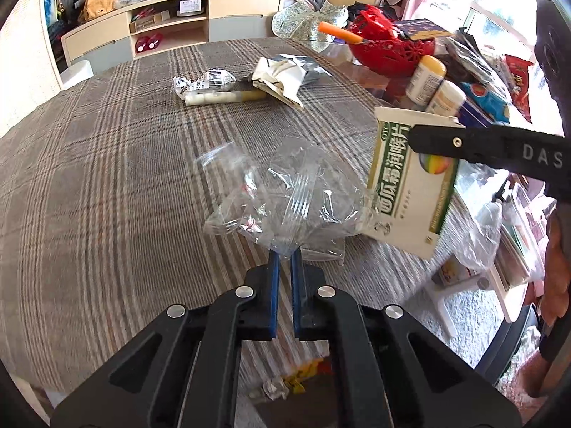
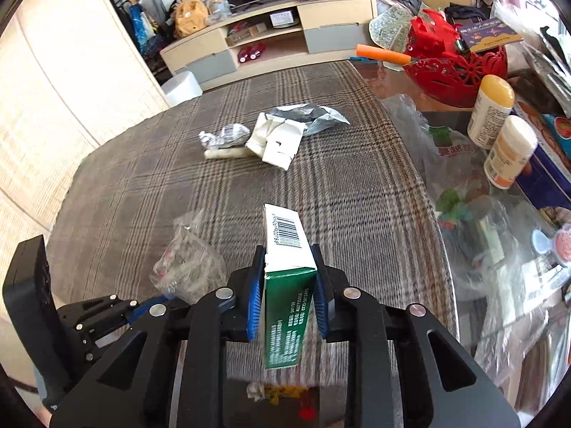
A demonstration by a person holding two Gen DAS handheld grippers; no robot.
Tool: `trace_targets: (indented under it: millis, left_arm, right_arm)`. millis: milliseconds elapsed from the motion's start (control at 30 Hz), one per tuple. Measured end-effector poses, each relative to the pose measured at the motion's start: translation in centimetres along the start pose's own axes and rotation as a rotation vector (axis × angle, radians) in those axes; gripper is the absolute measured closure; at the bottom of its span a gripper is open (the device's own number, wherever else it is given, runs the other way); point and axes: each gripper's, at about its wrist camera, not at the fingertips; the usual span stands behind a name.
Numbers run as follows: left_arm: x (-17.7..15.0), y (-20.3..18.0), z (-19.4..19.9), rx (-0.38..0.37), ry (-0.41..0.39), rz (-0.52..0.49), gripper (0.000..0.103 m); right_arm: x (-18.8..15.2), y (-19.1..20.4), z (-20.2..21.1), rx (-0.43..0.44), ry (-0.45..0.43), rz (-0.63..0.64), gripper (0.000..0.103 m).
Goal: Collect trash
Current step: 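Carry the green box and plastic bag to the bin and release both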
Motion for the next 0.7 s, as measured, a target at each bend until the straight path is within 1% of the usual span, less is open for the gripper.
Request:
trace_targets:
  millis: [133, 367, 533, 700]
  left_arm:
    - [-2.7, -0.9, 3.5, 0.000, -0.036, 0.034, 0.099]
    - [-7.6, -3.2, 7.6, 0.012, -0.046, 0.031, 0.099]
    - [-11.5, -4.2, 8.2, 0.018, -0.019, 0.050, 0.098]
    - [-14.9, -4.6, 7.3, 0.023, 0.022, 0.083, 0.098]
  right_arm:
    - [-2.7, 1.2, 2.7, 0.008, -0.004, 0.040, 0.080]
    - [-8.0, 2.2, 5.9, 0.022, 0.001, 0.072, 0.080]
    - [-11.7, 2.1, 6.5, 0.018, 0.021, 0.072, 0.079]
    - [-15.8, 1.8, 5.4, 0.022, 0.065, 0.062, 0.079]
Point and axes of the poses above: each gripper's, at about its wrist camera, not at the fingertips, and z roughly against the way its jaws point, y to its left, x to its top, and after that the axes turned 8 degrees about x, right-handed
